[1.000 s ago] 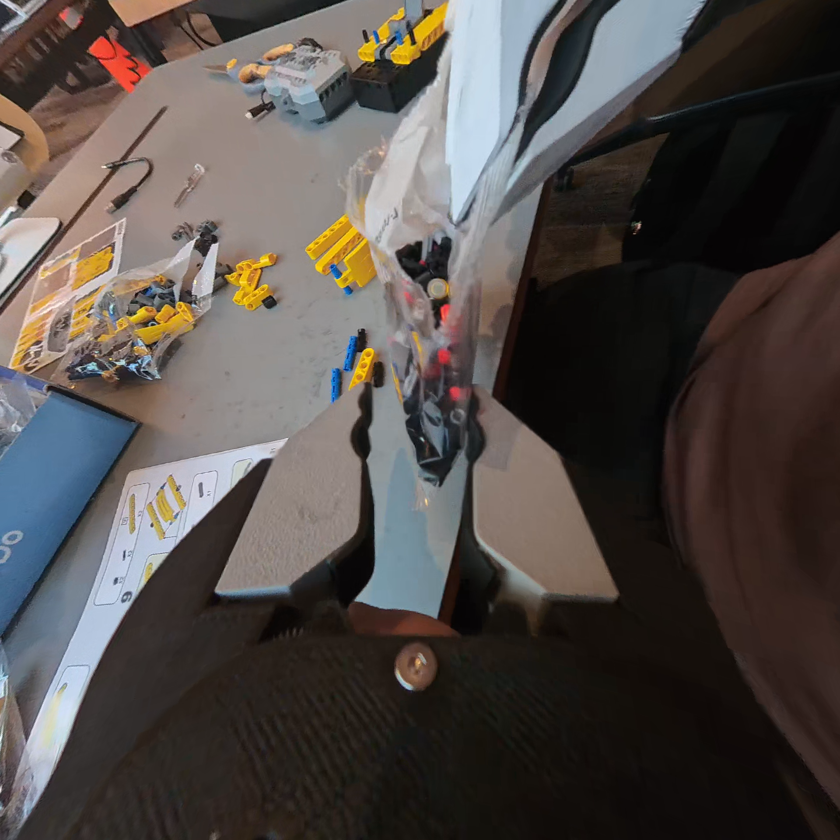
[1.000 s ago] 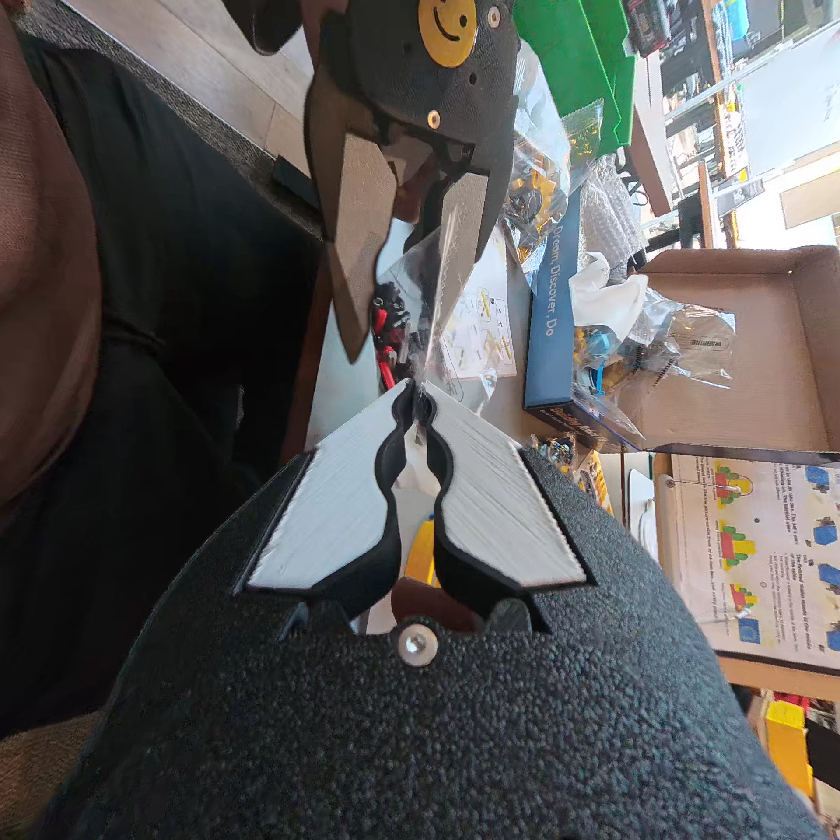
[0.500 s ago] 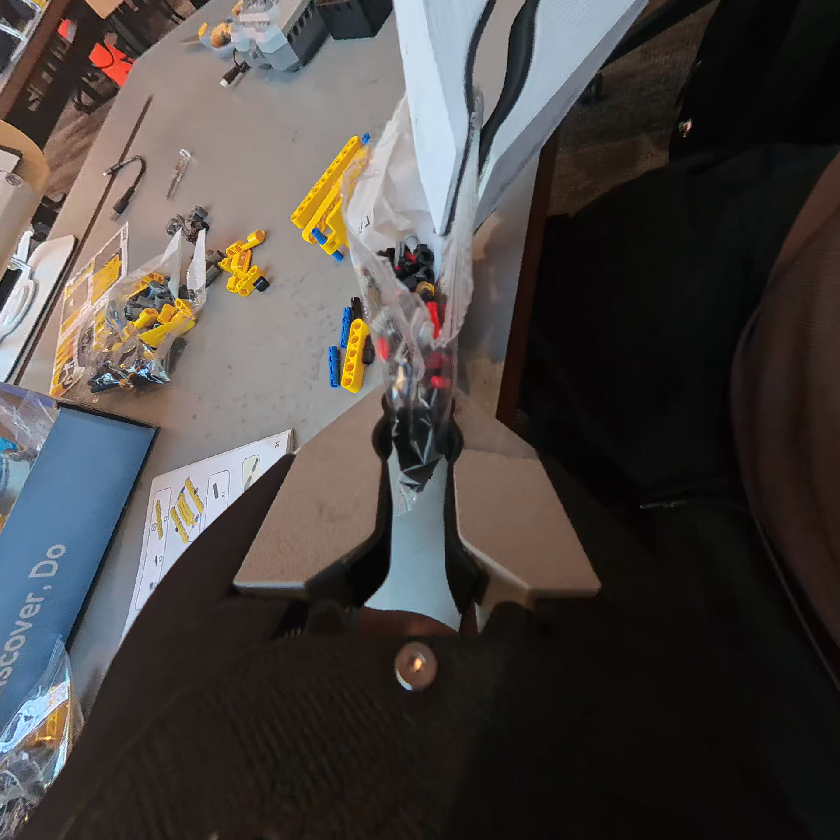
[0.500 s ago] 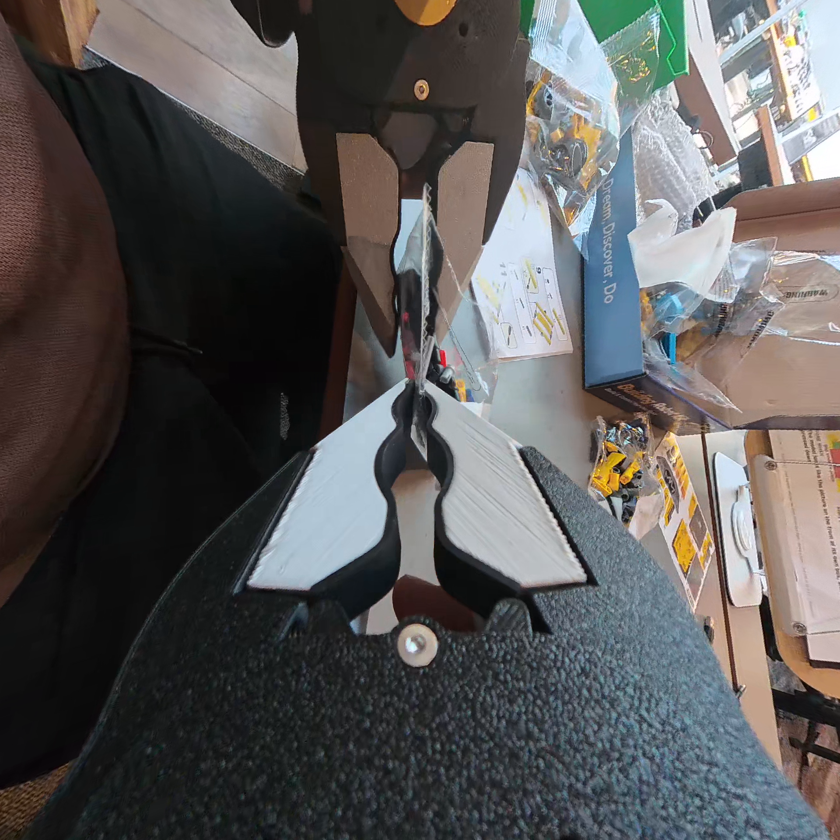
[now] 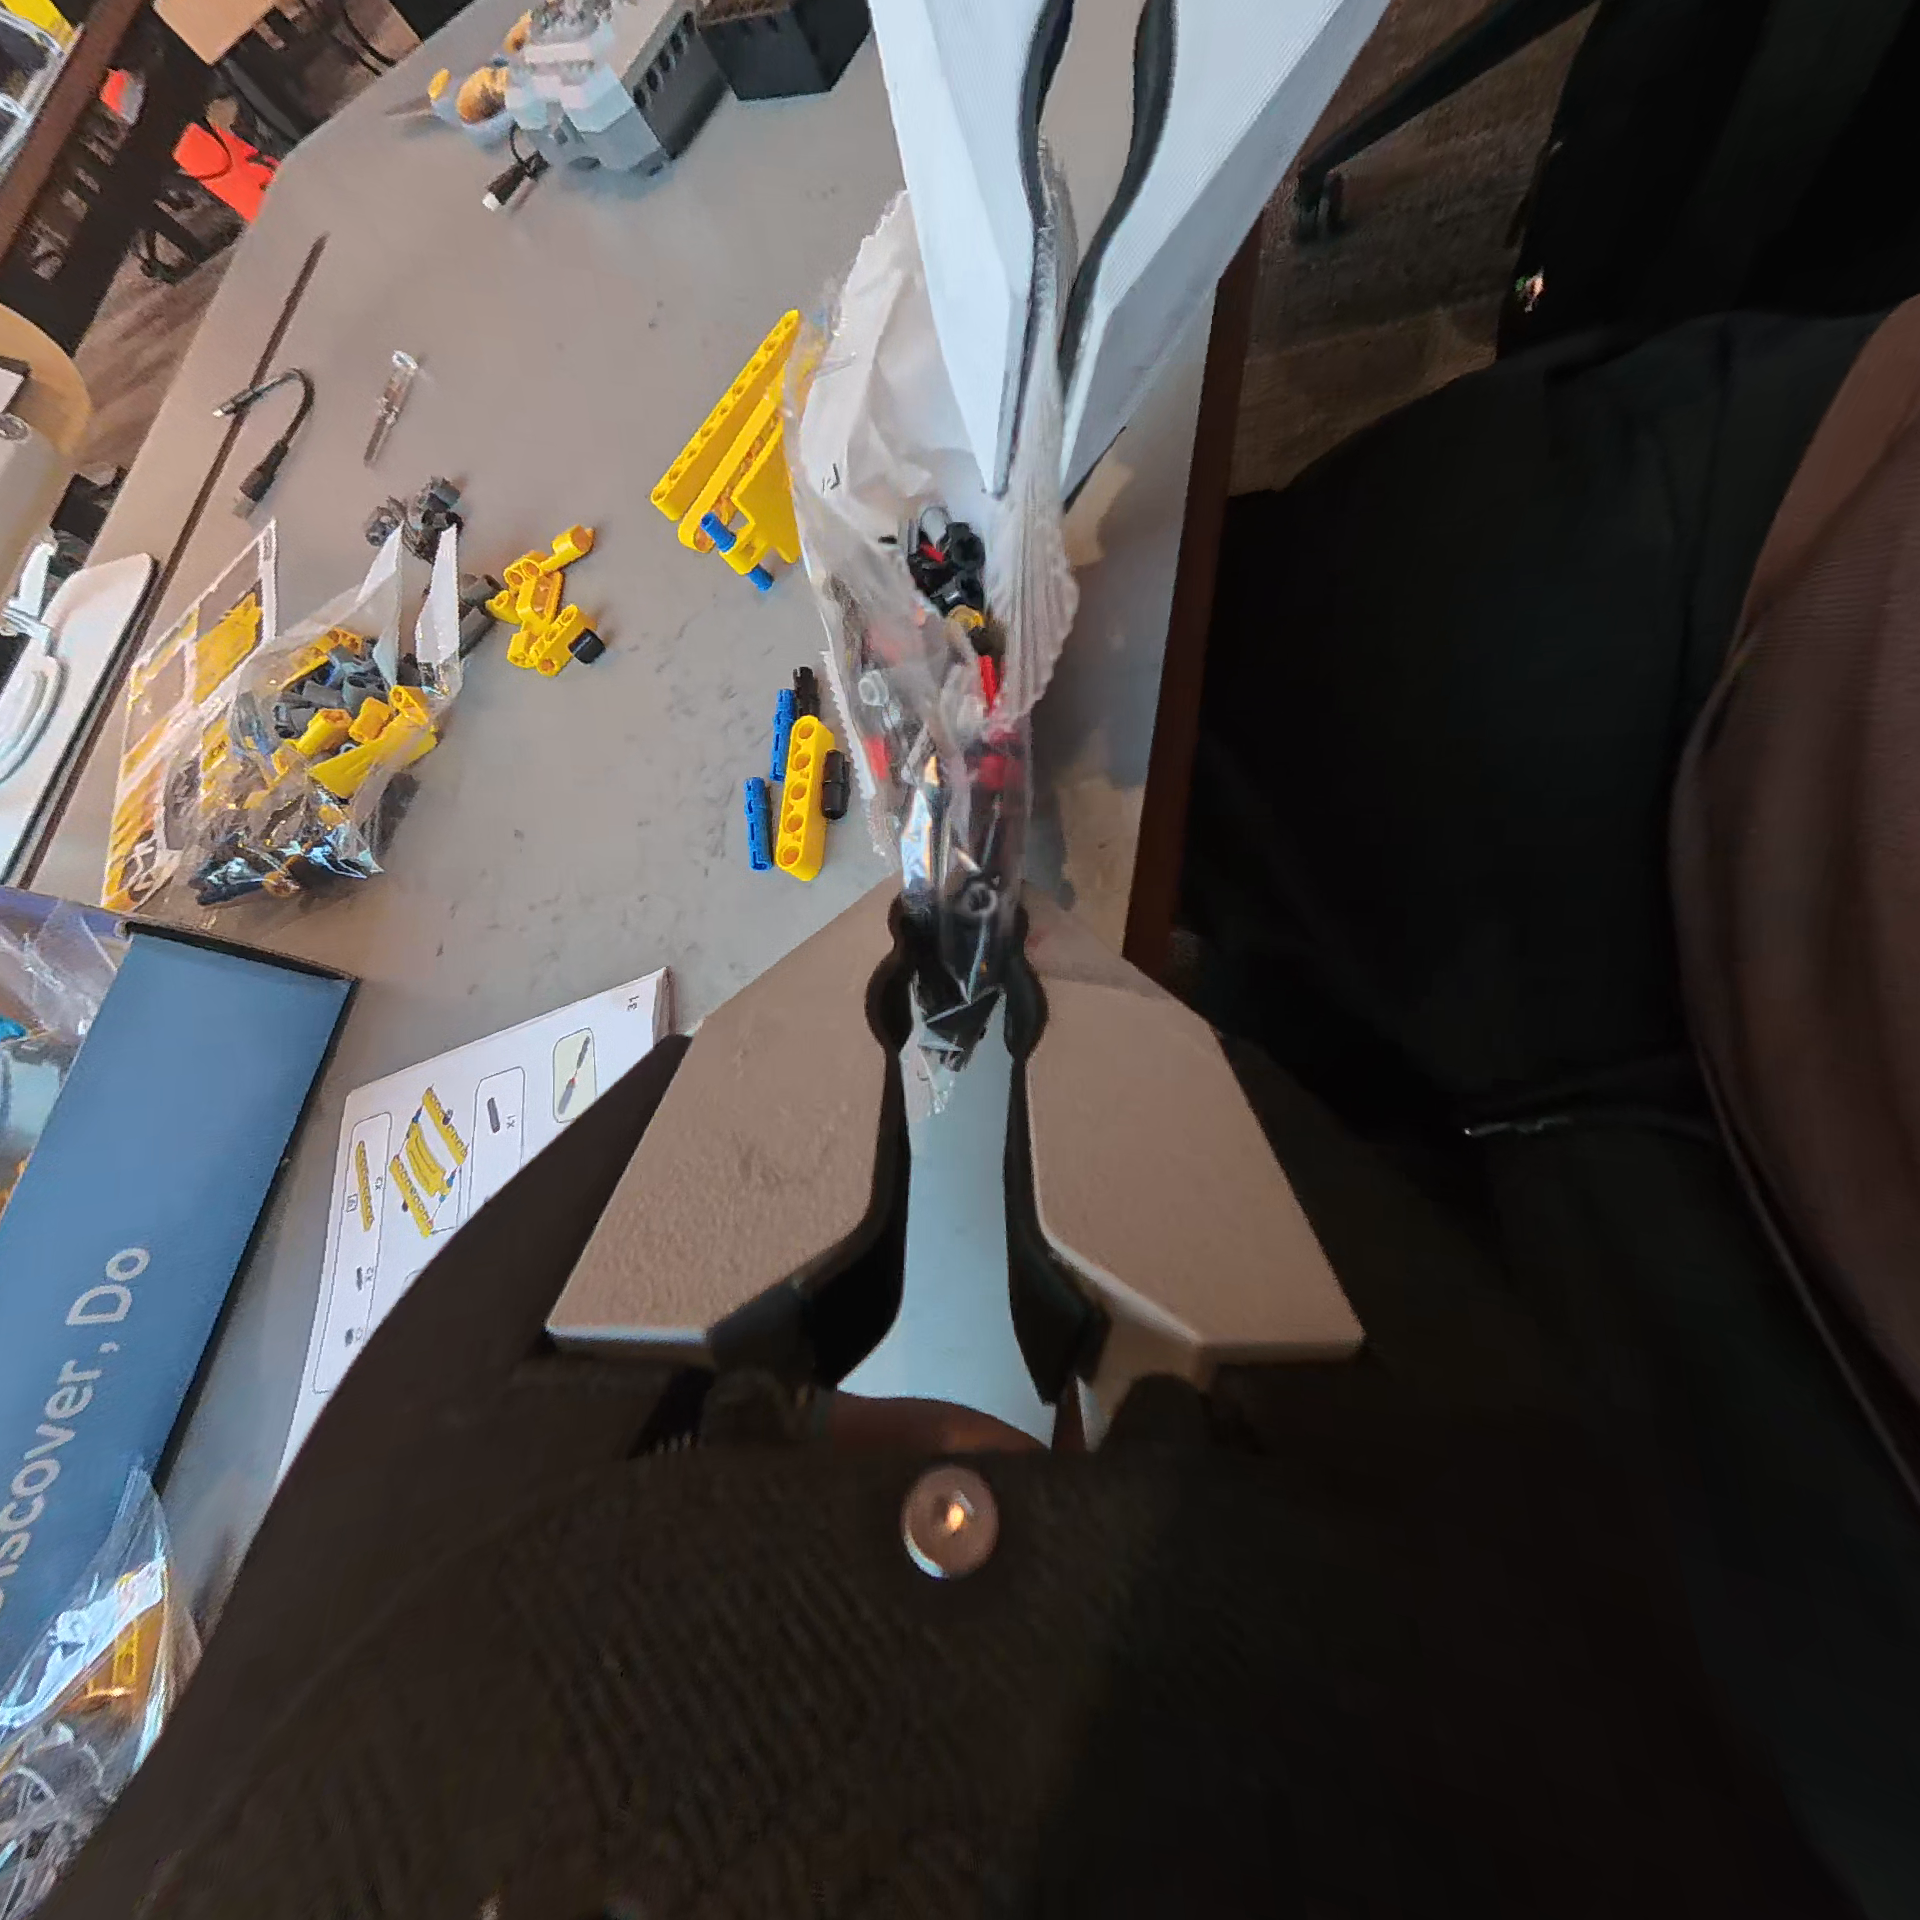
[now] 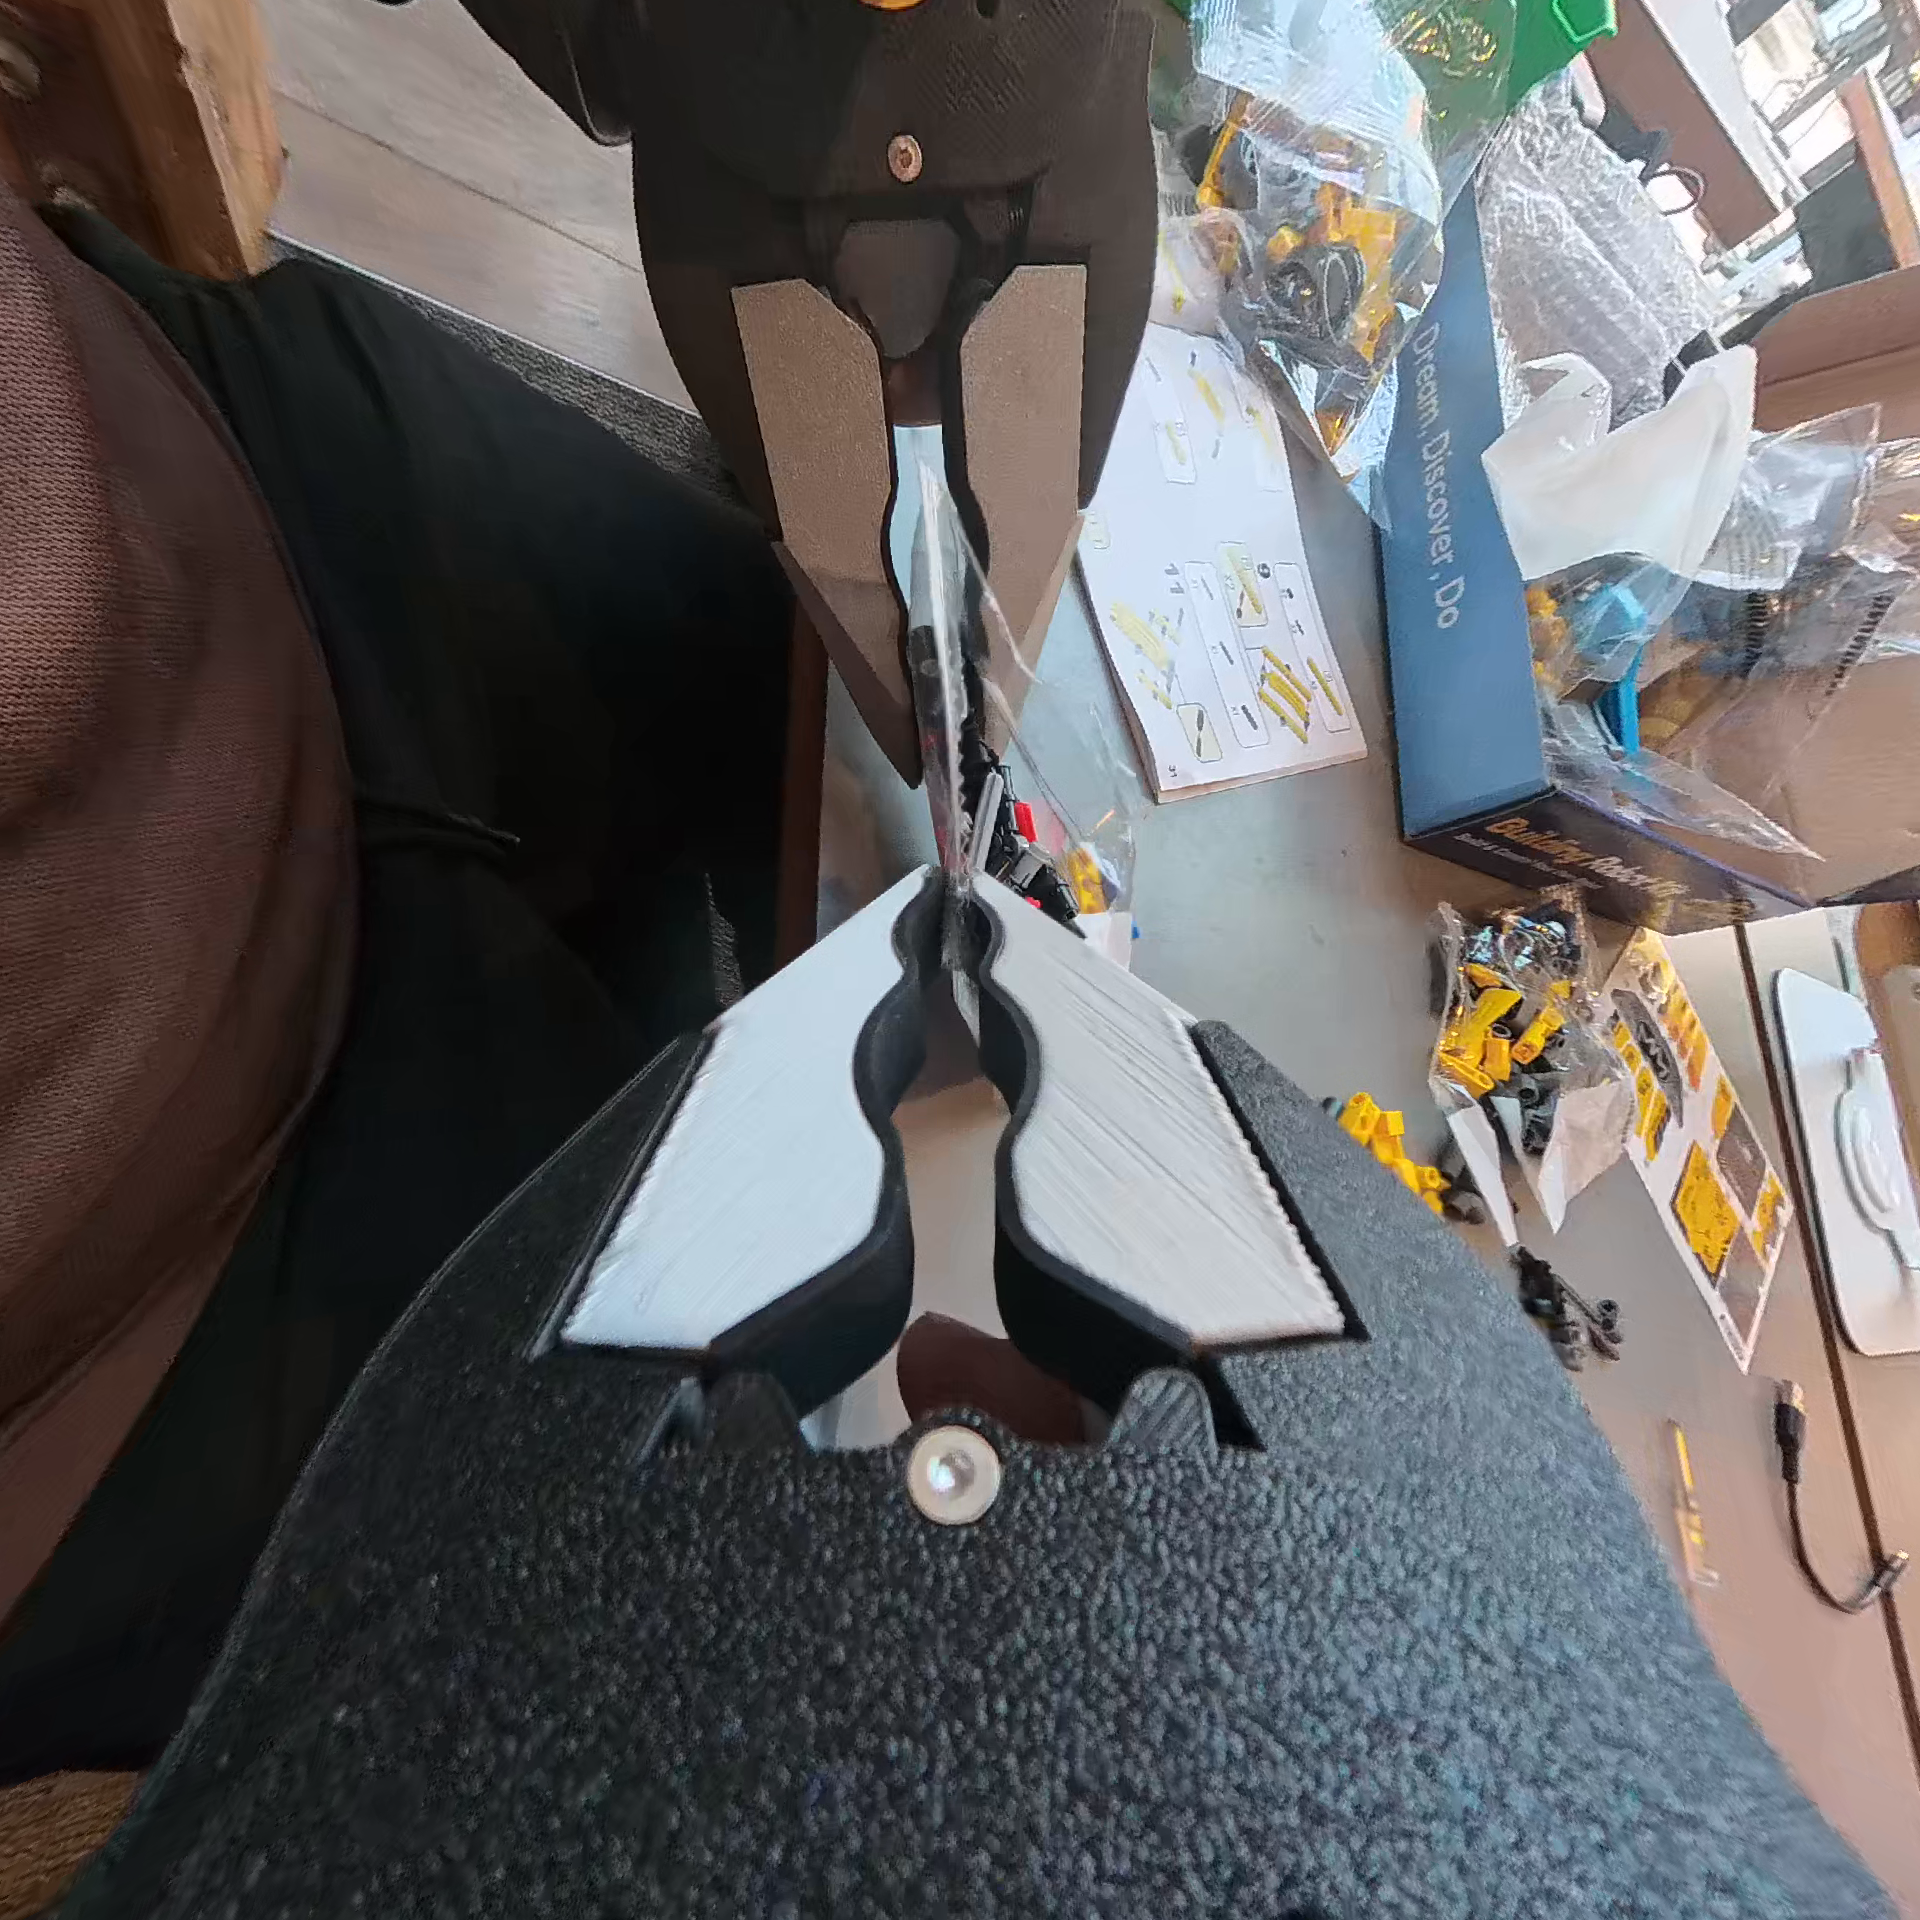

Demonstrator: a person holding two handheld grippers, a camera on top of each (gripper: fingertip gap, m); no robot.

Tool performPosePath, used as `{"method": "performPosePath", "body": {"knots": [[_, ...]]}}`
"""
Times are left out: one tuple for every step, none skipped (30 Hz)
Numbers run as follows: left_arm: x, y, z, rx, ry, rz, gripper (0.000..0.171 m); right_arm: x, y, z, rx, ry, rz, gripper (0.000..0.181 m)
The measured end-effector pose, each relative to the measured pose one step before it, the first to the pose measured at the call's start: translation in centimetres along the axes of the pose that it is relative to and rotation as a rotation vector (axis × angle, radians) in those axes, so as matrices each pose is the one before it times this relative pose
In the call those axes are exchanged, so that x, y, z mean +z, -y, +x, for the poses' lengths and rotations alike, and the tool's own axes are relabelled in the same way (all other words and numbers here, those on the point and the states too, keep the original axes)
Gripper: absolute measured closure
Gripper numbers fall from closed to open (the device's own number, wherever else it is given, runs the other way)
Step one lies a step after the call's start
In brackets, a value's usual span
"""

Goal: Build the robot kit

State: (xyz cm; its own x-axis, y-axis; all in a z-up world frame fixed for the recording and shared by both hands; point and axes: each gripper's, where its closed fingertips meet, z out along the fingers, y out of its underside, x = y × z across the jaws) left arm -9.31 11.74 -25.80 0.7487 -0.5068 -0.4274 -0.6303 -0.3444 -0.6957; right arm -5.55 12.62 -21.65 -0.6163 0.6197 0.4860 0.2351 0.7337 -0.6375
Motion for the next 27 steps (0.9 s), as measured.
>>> {"method": "performPosePath", "body": {"knots": [[0.051, -0.088, 0.051, -0.0016, -0.0042, -0.00578, 0.163, 0.029, -0.058, -0.072, 0.015, 0.0077, 0.0006, 0.179], [0.061, -0.095, 0.015, -0.0011, -0.0014, -0.00657, 0.164, 0.014, -0.046, -0.011, 0.0191, 0.0068, 0.0027, 0.177], [0.07, -0.067, -0.017, -0.0024, -0.0004, -0.00566, 0.165, -0.022, -0.009, 0.07, 0.0196, 0.0039, 0.0049, 0.176], [0.041, -0.054, -0.025, -0.0058, -0.0027, -0.00329, 0.165, -0.057, 0.043, 0.107, 0.0163, 0.0027, 0.0088, 0.175], [-0.002, -0.016, -0.015, -0.0092, -0.0066, 0.00004, 0.165, -0.094, 0.096, 0.067, 0.0146, 0.0047, 0.0112, 0.175], [0.005, -0.005, 0.021, -0.0132, -0.0116, 0.00108, 0.165, -0.08, 0.121, 0.1, 0.0177, 0.0037, 0.0113, 0.175], [0.011, -0.034, 0.044, -0.0154, -0.0152, -0.00105, 0.165, -0.059, 0.119, 0.098, 0.0218, 0.0052, 0.0094, 0.174], [0.011, -0.027, 0.027, -0.0143, -0.0128, -0.00092, 0.165, -0.061, 0.098, 0.015, 0.0221, 0.011, 0.0076, 0.172], [0.021, -0.03, -0.003, -0.0111, -0.0081, -0.00131, 0.166, -0.091, 0.09, 0.056, 0.0183, 0.0065, 0.0072, 0.17], [-0.003, -0.007, 0.016, -0.0057, -0.0039, 0.0005, 0.165, -0.172, 0.106, 0.139, 0.0128, 0.0007, 0.0076, 0.168], [-0.009, 0.01, -0.003, -0.0025, 0.0005, 0.00131, 0.165, -0.273, 0.134, 0.125, 0.0121, 0.0038, 0.0094, 0.166], [-0.004, 0.002, -0.005, -0.0021, 0.0012, 0.00085, 0.166, -0.358, 0.225, 0.171, 0.0185, 0.003, 0.015, 0.166], [0.007, -0.025, 0.018, -0.0019, 0.0001, -0.00078, 0.166, -0.43, 0.323, 0.215, 0.0269, 0.0036, 0.0214, 0.165], [0.033, -0.043, 0.045, -0.0019, -0.0014, -0.00269, 0.166, -0.477, 0.394, 0.238, 0.0327, 0.0049, 0.0246, 0.165], [0.049, -0.057, 0.06, 0.0008, -0.0014, -0.0046, 0.166, -0.482, 0.457, 0.374, 0.0309, -0.0049, 0.0279, 0.166], [0.059, -0.072, 0.045, 0.0041, 0.0007, -0.00632, 0.166, -0.471, 0.477, 0.499, 0.0208, -0.0179, 0.0287, 0.171], [0.066, -0.075, 0.033, 0.0049, 0.002, -0.00658, 0.166, -0.374, 0.349, 0.399, 0.0086, -0.0193, 0.0186, 0.175], [0.068, -0.085, 0.001, 0.0012, 0.0026, -0.00707, 0.166, -0.216, 0.135, 0.191, 0.001, -0.0124, 0.0009, 0.175], [0.045, -0.034, -0.046, -0.0044, 0.0025, -0.00344, 0.166, -0.081, -0.066, -0.06, -0.0034, -0.0024, -0.0132, 0.175], [0.008, -0.012, -0.006, -0.0097, -0.0037, -0.00039, 0.166, 0.005, -0.037, -0.277, -0.008, 0.006, -0.0104, 0.175], [0.004, 0.009, -0.004, -0.0115, -0.0054, 0.00092, 0.166, 0.05, 0.069, -0.402, -0.0108, 0.0092, -0.0031, 0.175], [-0.025, 0.016, -0.031, -0.0086, -0.0032, 0.00165, 0.166, 0.116, 0.01, -0.426, -0.0125, 0.01, -0.0065, 0.176], [-0.013, 0.02, 0.005, -0.003, -0.0027, 0.00155, 0.166, 0.18, -0.132, -0.28, -0.0137, 0.003, -0.0143, 0.177], [-0.004, 0.003, 0.021, 0.0009, -0.0016, 0.00051, 0.166, 0.233, -0.289, -0.064, -0.016, -0.0075, -0.0234, 0.178], [0.003, 0.0, -0.004, 0.0007, 0.0022, -0.00039, 0.166, 0.263, -0.404, -0.023, -0.0197, -0.0093, -0.0281, 0.179], [0.022, -0.014, -0.035, -0.0006, 0.003, -0.00103, 0.166, 0.259, -0.42, -0.159, -0.0194, -0.0008, -0.028, 0.181], [0.008, -0.005, -0.025, -0.0015, 0.0018, -0.001, 0.166, 0.266, -0.378, -0.29, -0.013, 0.0085, -0.0251, 0.181]]}}
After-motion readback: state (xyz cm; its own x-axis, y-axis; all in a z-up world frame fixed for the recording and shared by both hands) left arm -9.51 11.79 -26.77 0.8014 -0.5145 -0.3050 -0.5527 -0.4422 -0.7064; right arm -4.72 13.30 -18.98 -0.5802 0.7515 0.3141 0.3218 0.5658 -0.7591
